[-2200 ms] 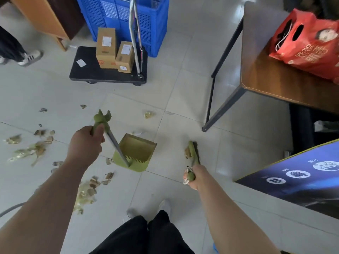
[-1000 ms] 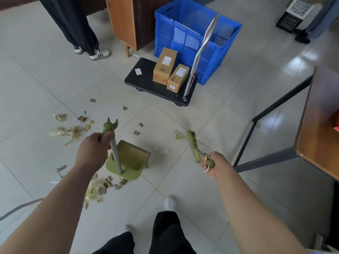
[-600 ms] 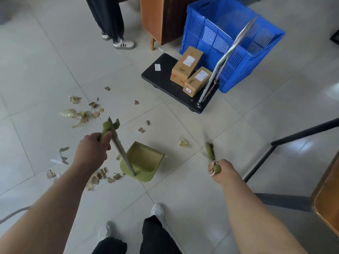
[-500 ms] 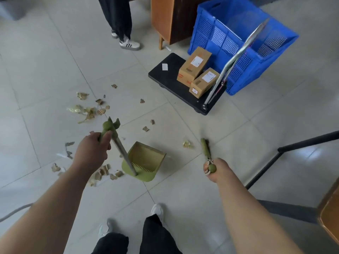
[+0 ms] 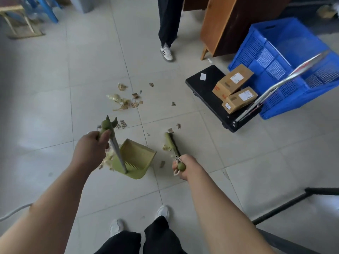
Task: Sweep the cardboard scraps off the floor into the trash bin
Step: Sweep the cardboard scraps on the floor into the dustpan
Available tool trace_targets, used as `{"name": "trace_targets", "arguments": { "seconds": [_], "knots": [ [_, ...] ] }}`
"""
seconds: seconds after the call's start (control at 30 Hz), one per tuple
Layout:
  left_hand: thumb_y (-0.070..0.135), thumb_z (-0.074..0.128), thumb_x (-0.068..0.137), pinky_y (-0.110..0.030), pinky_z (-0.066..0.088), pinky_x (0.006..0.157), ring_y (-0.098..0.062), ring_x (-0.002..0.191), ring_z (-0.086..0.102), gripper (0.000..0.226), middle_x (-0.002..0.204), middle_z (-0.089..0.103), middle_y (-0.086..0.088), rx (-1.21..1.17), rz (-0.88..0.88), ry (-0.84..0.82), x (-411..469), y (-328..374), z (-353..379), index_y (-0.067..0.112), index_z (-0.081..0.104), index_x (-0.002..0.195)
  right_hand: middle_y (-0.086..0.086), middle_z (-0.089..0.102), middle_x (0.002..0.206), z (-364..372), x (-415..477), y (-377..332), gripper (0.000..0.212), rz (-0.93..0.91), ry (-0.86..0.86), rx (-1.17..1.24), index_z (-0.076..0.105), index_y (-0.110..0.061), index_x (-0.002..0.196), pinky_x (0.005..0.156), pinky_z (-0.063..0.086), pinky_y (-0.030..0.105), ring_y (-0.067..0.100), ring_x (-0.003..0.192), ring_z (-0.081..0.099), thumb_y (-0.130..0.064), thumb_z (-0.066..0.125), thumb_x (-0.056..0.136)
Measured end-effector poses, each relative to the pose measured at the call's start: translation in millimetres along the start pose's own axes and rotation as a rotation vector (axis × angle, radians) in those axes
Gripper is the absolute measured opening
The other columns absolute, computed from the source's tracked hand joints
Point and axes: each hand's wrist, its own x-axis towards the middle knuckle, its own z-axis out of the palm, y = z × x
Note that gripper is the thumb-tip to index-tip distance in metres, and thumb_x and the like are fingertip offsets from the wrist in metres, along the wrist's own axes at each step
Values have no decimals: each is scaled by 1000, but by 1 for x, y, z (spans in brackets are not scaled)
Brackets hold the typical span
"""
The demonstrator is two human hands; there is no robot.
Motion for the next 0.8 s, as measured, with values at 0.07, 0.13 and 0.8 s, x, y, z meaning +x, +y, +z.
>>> {"name": "trace_targets", "arguments": {
  "seconds": [0.07,0.13,0.8],
  "knots": [
    [37,48,97,-28,34,47,-27,46,47,42,54,55,-9,-16,-12,18,-1,-15,-15,4,58,73,3,34,32,6,-4,1,38,30,-70,56,36,-11,65,25,21,8,9,19,29,-2,12,94],
    [37,47,98,-30,34,49,-27,49,47,42,54,55,-10,-30,-18,29,-1,-30,-31,5,58,73,2,34,35,4,-9,2,43,76,-127,131,38,-9,60,23,21,10,9,20,31,-4,15,96],
    [39,46,98,-29,36,48,-25,47,47,44,54,56,-7,-26,-100,64,13,-169,-170,4,59,74,-1,35,32,151,-19,139,31,-10,23,130,34,-14,64,46,24,17,9,21,31,1,20,88]
  ]
}}
